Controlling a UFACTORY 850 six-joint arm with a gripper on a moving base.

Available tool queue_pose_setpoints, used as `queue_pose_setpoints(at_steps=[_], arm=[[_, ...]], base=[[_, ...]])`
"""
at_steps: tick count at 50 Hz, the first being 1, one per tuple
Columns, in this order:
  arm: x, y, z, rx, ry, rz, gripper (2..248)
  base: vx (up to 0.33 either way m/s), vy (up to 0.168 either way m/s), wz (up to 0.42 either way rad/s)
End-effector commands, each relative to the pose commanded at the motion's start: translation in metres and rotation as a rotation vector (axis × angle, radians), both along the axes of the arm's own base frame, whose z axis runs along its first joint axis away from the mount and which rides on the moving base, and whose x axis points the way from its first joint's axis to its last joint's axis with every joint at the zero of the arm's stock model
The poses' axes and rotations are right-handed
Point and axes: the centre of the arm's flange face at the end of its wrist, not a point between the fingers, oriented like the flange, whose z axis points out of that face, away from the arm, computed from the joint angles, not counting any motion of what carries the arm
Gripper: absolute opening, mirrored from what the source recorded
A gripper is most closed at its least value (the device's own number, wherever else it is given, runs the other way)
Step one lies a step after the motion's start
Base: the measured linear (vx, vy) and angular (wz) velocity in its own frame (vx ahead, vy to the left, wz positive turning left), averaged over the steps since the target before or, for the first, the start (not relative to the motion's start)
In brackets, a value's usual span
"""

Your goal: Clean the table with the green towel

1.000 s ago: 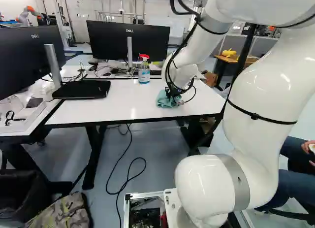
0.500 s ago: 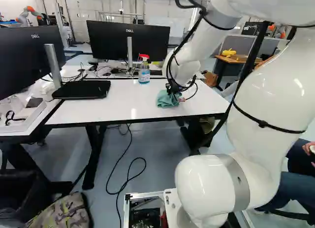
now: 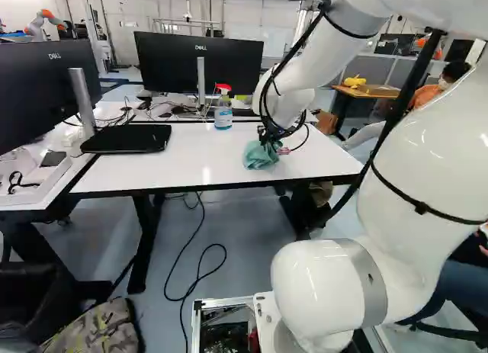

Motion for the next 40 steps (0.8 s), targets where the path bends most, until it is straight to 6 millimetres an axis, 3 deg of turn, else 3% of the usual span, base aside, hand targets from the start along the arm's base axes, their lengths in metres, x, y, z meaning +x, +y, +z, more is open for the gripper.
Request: queue_pose_setpoints(at_steps=[23,40], arm=[[-0.019,0.001,0.019,0.007,0.08,0.006,34],[-0.01,0.002,0.036,0.012,0.131,0.01,34]], base=[[0.0,0.0,0.0],[0.0,0.0,0.0]])
